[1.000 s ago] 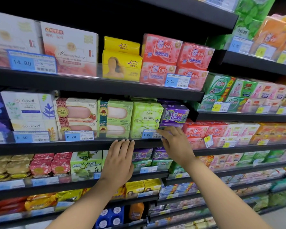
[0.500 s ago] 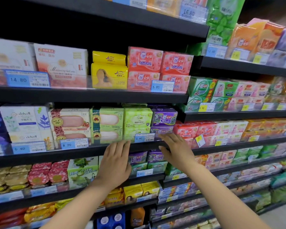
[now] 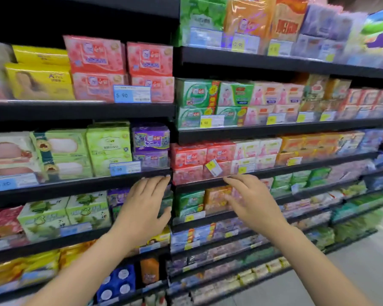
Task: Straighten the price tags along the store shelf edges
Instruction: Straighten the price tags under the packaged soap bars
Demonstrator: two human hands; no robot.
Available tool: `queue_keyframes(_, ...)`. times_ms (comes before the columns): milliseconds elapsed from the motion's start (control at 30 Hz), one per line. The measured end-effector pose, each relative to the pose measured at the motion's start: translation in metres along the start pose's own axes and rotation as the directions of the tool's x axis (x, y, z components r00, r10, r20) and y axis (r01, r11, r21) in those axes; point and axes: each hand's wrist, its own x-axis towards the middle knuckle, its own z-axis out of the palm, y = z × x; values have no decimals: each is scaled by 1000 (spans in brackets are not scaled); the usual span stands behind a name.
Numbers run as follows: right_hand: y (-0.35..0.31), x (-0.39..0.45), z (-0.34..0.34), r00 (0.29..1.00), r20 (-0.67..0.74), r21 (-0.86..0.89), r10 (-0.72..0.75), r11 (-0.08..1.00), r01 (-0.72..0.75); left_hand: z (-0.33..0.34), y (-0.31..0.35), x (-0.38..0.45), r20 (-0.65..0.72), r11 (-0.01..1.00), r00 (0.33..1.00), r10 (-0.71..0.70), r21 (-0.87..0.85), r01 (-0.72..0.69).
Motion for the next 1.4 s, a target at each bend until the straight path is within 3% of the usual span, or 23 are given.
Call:
queue_keyframes(267,81,-40,-16,997,74,50,-8,999,5,21,69,12,82,995,992,-98,-27,100)
queue_keyframes(600,128,-22,21,992,125,78,-31,997,21,75,73,37,255,973,942,-218,-24,231)
queue_keyframes(1133,143,55,111,987,160,87,-13,996,-1,151,47,61,158,975,968,-194,-81,208)
queue_keyframes(1400,135,79,132,998,61,105,0,994,-6,161,58,67,28,926,948,-318,-204,317)
